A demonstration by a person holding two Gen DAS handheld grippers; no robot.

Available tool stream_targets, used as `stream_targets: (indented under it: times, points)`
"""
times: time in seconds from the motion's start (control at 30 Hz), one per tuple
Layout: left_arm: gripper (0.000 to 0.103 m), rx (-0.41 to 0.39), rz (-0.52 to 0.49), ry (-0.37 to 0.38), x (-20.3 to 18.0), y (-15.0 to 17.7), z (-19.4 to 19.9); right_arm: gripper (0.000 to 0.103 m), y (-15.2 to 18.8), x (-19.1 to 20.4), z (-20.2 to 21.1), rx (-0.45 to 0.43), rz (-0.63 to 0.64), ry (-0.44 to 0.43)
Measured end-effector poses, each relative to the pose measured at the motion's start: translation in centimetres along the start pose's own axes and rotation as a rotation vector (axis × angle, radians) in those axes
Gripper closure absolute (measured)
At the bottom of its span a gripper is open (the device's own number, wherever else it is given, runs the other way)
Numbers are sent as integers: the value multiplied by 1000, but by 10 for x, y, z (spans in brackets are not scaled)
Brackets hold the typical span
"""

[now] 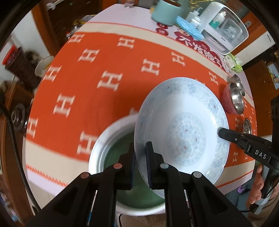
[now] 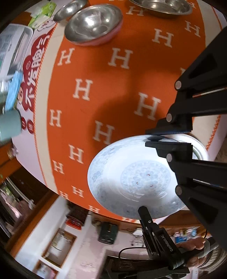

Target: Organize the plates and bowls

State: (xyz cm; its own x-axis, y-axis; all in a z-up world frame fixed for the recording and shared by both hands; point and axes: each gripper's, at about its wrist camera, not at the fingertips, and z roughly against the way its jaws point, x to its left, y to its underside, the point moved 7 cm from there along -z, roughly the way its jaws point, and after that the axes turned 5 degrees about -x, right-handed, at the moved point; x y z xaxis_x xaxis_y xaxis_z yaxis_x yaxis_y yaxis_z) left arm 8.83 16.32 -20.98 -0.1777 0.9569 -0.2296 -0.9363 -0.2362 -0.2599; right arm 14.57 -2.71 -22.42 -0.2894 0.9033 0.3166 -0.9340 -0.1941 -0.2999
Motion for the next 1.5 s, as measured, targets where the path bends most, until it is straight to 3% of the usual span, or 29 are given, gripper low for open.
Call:
stream_targets:
  times: [0.5, 0.77, 1.07, 1.5]
  points:
    - [92, 42, 98, -72, 43, 84, -21, 97, 56, 30, -39, 68, 136, 12]
    - [92, 26, 43, -155, 47, 86, -37, 97, 61, 35, -57, 68, 162, 43]
    - [92, 10, 25, -167, 46, 75, -36, 96, 62, 34, -63, 78, 172, 46]
    - [92, 28, 12, -149, 46, 75, -35, 91, 69, 43, -63, 104, 265, 132]
